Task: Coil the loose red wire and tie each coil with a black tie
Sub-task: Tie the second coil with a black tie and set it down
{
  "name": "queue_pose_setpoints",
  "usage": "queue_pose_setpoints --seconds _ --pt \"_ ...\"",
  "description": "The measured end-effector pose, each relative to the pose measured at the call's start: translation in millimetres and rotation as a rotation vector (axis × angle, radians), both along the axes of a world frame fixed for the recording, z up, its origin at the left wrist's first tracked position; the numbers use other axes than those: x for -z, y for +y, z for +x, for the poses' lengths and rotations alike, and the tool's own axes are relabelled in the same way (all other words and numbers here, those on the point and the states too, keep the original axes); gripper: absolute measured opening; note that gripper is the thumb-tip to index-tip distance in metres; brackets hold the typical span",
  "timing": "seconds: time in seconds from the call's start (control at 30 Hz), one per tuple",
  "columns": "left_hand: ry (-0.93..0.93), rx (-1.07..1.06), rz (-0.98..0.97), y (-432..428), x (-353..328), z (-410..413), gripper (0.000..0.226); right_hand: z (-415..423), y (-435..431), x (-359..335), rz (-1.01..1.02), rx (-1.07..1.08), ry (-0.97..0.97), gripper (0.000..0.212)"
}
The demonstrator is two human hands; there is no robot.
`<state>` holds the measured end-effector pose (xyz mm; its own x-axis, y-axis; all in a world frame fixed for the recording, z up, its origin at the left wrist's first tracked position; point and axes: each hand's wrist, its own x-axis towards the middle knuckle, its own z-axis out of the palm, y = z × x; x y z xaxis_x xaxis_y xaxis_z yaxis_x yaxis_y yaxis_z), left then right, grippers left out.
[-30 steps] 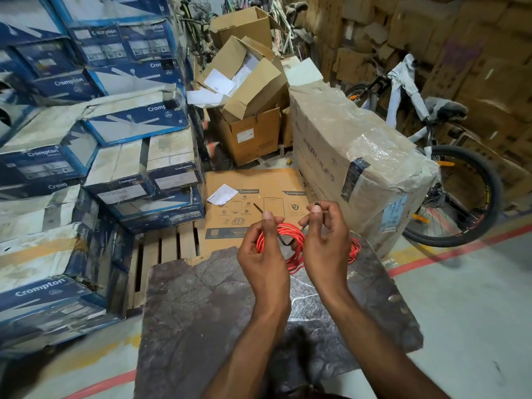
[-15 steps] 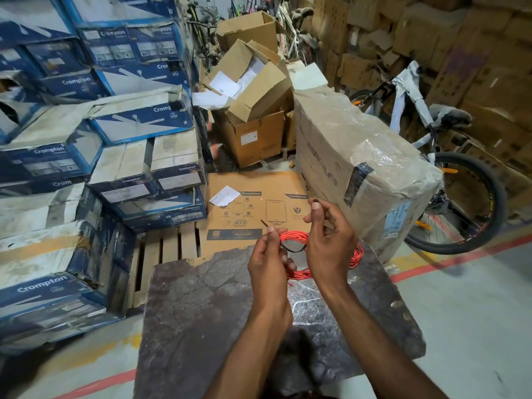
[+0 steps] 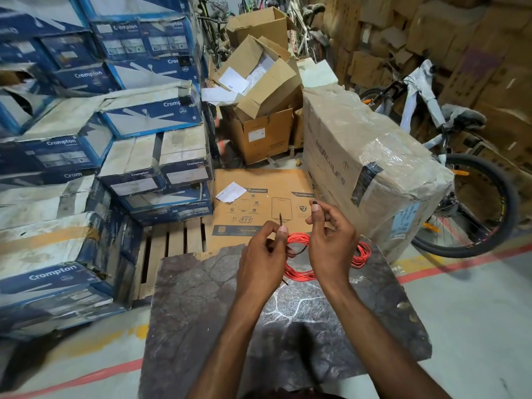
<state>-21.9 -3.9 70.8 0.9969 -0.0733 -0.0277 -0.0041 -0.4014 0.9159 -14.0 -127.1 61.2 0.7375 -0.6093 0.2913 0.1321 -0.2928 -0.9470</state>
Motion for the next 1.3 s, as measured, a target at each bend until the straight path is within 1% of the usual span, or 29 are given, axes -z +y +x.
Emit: queue_pose_setpoints --seconds 0.03,0.07,0.13,0.23,0.3,0.43,0.53,0.63,0.77,0.83,0.97,1.03,1.1,1.2,1.3 --pt "0.005 0.014 0.041 1 -3 3 0.028 -1 2 -1 -0.001 -0.007 -0.002 0.014" --pt "0.009 0.02 0.043 1 -6 5 0.027 -1 3 -2 -0.005 -0.012 -0.005 0.013" --pt "-0.005 0.015 -0.013 -3 -10 7 0.025 0 5 -4 -0.011 -0.018 -0.011 0.013" --pt "-0.108 0.027 0.01 -9 -11 9 0.027 1 9 -1 0.017 -0.007 -0.016 0.013" --pt "-0.13 0.009 -0.037 -13 -7 9 0.029 1 12 -1 0.05 0.0 -0.017 0.013" --pt "-0.082 -0.119 -0.172 -23 -9 3 0.03 2 17 -4 0.07 0.0 -0.037 0.011" --pt "-0.013 -0.147 -0.301 -27 -12 -2 0.03 4 15 -5 0.086 0.032 -0.046 0.018" --pt "0.047 -0.185 -0.338 -27 -15 -3 0.034 1 17 -5 0.1 0.024 -0.052 0.011" --pt "0.098 -0.252 -0.446 -26 -16 -3 0.035 0 20 -9 0.148 0.011 -0.055 0.014" --pt "0.098 -0.276 -0.489 -23 -17 -4 0.035 -1 20 -12 0.203 -0.036 -0.014 0.019" --pt "0.067 -0.315 -0.527 -19 -21 -6 0.036 -11 18 -16 0.376 -0.187 0.081 0.011" --pt "0.06 -0.315 -0.539 -17 -23 -8 0.037 -12 14 -17 0.393 -0.232 0.105 0.011" --pt "0.05 -0.31 -0.538 -15 -24 -9 0.036 -14 7 -19 0.454 -0.3 0.127 0.014" --pt "0.055 -0.316 -0.556 -11 -27 -9 0.031 -18 -3 -20 0.501 -0.404 0.184 0.016" --pt "0.085 -0.31 -0.589 -6 -33 -12 0.027 -22 -10 -25 0.551 -0.469 0.193 0.015"
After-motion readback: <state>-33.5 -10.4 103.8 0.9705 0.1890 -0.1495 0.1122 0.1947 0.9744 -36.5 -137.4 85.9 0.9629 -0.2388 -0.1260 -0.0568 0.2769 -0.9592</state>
